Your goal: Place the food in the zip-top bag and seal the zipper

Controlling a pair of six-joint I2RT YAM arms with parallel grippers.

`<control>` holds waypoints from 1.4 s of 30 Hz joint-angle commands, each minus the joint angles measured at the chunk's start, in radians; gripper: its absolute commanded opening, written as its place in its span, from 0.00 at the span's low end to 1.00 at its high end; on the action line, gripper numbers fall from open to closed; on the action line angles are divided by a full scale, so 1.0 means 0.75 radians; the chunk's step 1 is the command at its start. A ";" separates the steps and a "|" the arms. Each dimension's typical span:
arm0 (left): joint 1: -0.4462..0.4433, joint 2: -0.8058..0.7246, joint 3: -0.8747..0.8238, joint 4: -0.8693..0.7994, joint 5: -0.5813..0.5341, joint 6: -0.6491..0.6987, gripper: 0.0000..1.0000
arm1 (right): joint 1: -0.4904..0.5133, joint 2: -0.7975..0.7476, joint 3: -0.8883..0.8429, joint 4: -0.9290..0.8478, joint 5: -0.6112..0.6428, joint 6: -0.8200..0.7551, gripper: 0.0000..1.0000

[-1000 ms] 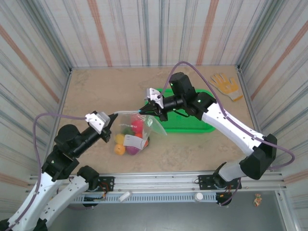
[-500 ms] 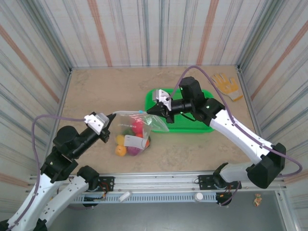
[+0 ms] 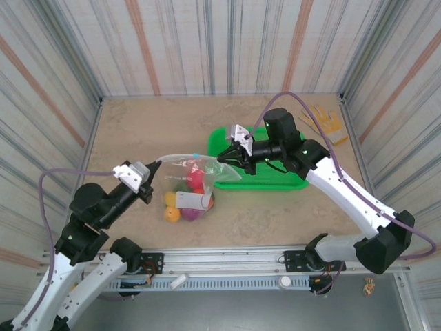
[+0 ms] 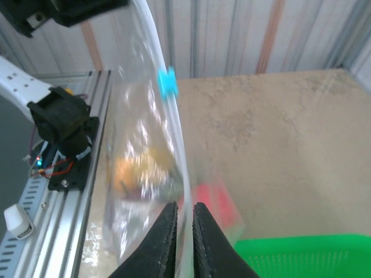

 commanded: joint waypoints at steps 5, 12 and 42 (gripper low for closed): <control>0.013 0.015 0.049 0.137 0.224 -0.057 0.00 | 0.045 0.079 0.094 -0.074 0.013 0.000 0.44; 0.013 0.050 0.041 0.132 0.337 -0.083 0.00 | 0.092 0.159 0.216 -0.070 -0.036 -0.022 0.52; 0.013 0.098 -0.026 0.187 0.394 -0.139 0.00 | 0.108 -0.006 0.109 -0.157 -0.140 0.247 0.50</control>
